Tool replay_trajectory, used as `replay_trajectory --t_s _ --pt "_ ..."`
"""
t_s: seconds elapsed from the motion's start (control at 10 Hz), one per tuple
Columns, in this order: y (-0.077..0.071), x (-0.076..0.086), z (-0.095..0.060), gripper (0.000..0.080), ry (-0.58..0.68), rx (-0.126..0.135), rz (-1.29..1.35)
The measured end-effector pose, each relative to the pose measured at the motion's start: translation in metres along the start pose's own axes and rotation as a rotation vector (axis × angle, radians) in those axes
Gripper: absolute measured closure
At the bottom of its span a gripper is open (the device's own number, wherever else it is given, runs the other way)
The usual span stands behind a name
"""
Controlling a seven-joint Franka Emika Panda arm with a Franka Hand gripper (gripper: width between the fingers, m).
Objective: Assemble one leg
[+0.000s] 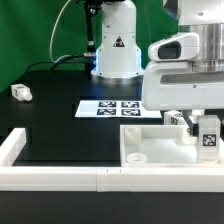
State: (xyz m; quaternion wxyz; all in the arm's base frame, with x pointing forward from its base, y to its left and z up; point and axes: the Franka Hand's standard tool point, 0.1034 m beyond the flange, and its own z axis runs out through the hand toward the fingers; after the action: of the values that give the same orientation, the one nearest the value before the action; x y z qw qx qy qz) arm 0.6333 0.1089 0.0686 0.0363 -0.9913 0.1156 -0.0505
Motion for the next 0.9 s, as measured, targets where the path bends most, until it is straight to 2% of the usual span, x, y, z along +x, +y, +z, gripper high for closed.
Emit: replay_trajectory --t_s 0.2,0.4,0.6,0.7,0.8,0.9 --pt "0.0002 -0.0002 0.0005 0.0517 0.002 0.001 0.132" --pt "-0.0005 -0.0006 0.001 0.0517 0.023 -0.009 0.43" --pt "-0.0001 0.0012 0.0012 0.0517 0.02 -0.003 0.714" --pt "0.0009 0.0007 0.0 0.0515 -0.012 -0.008 0.904" --pt "0.0021 0.0039 -0.0002 0.0515 -0.037 0.031 1.089" --pt "0.0004 0.0037 0.0006 0.0515 -0.059 0.052 1.28"
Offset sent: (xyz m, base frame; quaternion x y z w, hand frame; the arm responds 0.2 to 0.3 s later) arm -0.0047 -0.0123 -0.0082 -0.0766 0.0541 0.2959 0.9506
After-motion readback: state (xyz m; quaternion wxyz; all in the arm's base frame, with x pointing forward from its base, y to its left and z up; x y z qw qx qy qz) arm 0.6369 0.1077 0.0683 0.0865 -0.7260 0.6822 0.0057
